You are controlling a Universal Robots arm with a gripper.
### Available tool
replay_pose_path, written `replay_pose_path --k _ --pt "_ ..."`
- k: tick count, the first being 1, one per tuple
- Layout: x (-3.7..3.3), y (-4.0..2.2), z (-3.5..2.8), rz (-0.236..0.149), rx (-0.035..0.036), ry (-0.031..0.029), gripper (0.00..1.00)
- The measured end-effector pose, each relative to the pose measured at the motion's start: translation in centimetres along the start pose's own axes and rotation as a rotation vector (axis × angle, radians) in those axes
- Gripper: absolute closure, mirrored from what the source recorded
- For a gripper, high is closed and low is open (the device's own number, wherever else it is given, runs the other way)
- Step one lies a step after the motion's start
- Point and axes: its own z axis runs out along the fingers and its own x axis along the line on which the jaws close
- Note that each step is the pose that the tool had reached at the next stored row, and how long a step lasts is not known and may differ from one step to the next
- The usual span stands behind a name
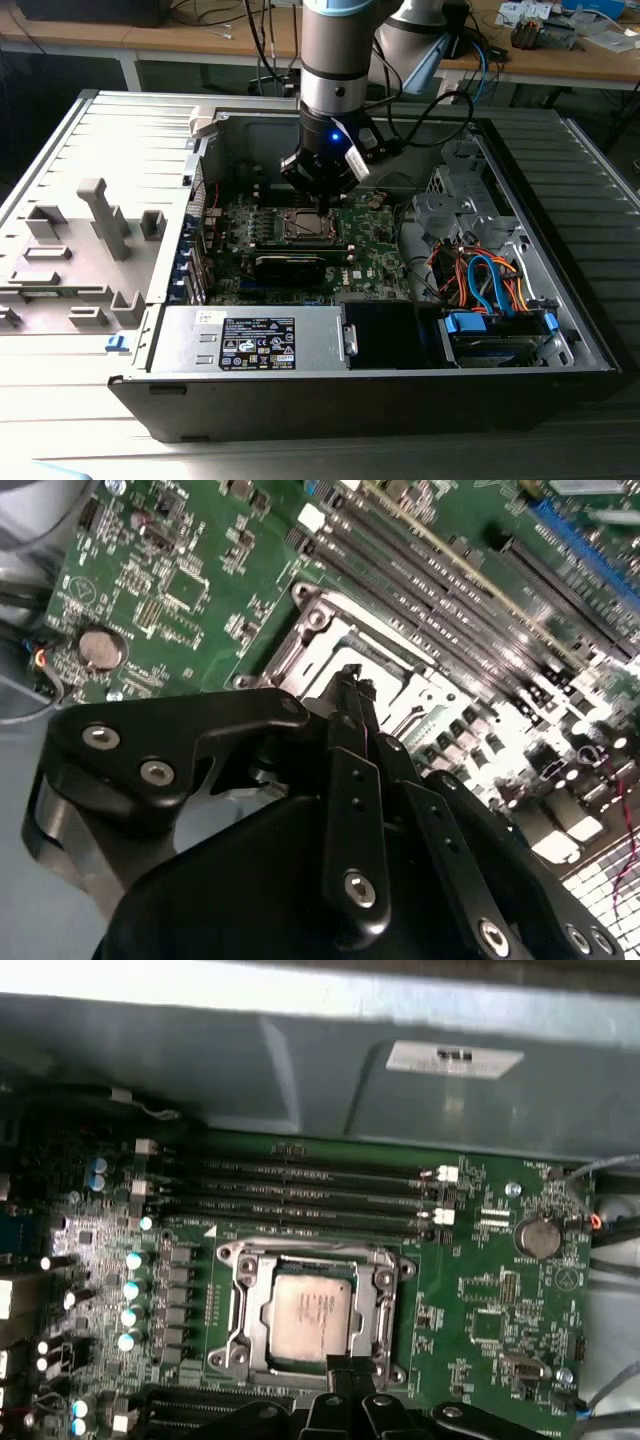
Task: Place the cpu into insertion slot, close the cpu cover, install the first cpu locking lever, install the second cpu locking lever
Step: 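Install the second cpu locking lever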
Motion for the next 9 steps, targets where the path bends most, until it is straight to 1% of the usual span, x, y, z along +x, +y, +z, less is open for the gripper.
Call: replay_pose_path --k 1,4,8,9 --pt "0.00 -0.19 0.02 0.000 0.0001 0.0002 0.89" --pt "0.05 -1.17 0.13 0.000 0.0000 0.0005 0.89" --pt "0.12 -2.01 0.22 0.000 0.0001 0.0006 0.89" --pt "0.15 -2.30 0.32 0.000 0.0000 0.0006 0.89"
